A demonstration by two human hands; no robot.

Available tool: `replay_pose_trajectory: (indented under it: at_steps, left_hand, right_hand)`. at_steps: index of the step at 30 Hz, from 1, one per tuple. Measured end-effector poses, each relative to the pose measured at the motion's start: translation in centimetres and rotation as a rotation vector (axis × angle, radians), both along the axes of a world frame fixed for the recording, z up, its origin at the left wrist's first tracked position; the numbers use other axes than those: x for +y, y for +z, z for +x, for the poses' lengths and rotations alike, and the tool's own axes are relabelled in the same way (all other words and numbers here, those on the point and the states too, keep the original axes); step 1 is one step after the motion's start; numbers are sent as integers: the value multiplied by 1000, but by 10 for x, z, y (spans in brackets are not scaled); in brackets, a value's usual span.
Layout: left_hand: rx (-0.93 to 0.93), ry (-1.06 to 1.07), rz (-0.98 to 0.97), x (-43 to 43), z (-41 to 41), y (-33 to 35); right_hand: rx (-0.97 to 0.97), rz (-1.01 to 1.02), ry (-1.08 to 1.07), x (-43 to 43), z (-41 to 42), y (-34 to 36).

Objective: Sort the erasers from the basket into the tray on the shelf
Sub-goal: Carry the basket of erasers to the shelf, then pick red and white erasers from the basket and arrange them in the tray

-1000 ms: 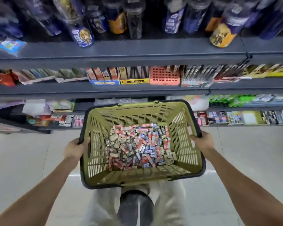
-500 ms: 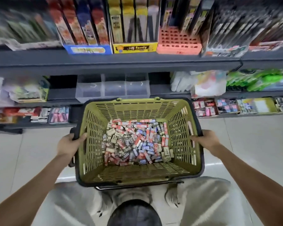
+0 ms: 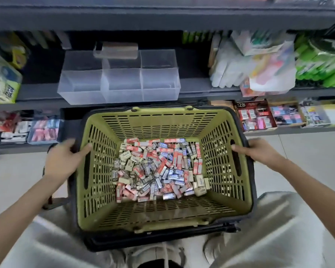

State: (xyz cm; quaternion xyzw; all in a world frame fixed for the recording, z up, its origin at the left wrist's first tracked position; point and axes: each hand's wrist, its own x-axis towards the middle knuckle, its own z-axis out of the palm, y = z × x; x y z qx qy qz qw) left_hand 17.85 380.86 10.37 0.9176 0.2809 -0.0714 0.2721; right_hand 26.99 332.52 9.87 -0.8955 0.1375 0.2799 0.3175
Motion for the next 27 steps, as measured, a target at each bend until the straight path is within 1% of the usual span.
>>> replay_pose_trajectory:
  at_steps: [2,4,5,9,11,14,16,17,18,19,21,22,24,27]
  left_hand:
    - [-73,-99,136,0,23,-1]
    - [-130,-177,242,-4,46,-3]
    - [-154,-230,281,-6,55,-5]
    - [-244,-447,464,-13,73,-21]
    - [-269,-486,546,-13,72,-25]
    - [-317,-513,606,-14,54,-27]
    - [-296,-528,607,-18,35,-28]
    - [-277,-533,603,-20,26,-29]
    - [-261,-535,602,-23,17,-30]
    - [-247,-538,610,-25,9,-31]
    - [-218,-537,633,-28,-4,-31]
    - [-212,-532,628,-30,-9,-30]
    - [-199,-516,613,-33,-14,-27]
    - [-167,-489,613,-34,-14,-24]
  right_hand:
    - [-150,-96,93,6,15,-1]
    - [-275,-257,185,15,26,-8]
    - [-323,-316,197,19,30,-12]
    - [-488,-445,182,25,31,-27]
    - [-672,-556,196,27,26,-27]
    - [-1052,-696,276,39,6,-23]
    - [-1231,-681,337,58,-15,-23]
    - [-1251,-621,368,69,-24,-26]
    - [-1177,-526,397,81,-31,-30]
    - [-1010,-427,409,93,-36,-35]
    - [-574,-269,411,111,-39,-51]
    - [-428,-204,410,118,-39,-61]
    - [-282,-152,421,129,-35,-81]
    - [-172,-228,457,140,-25,-106]
